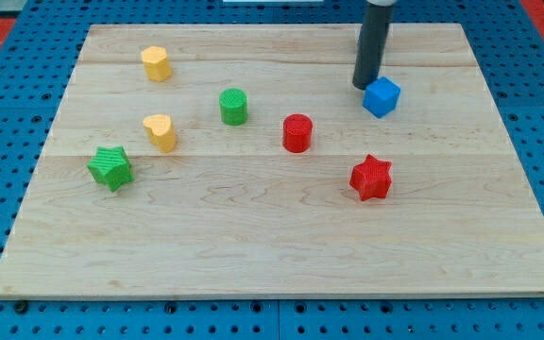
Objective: Push the blue cube into the red star
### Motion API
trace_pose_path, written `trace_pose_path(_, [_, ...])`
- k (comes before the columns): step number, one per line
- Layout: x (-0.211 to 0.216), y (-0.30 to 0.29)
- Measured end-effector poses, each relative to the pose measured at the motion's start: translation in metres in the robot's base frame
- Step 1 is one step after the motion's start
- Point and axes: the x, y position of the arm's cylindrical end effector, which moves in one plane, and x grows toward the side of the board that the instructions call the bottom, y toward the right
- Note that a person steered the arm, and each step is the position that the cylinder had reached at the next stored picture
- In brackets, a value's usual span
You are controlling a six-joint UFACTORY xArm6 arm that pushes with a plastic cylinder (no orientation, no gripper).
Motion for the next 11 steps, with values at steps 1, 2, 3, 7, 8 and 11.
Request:
trace_pose_path(1, [0.015,0.029])
trace_pose_path(2, [0.004,0.074])
trace_pose_path(3, [0.029,0.078])
trace_pose_path(7, [0.069,-0.019])
trace_pose_path(8, [0.083,-0.004])
trace_pose_path(11, [0.115,0.077])
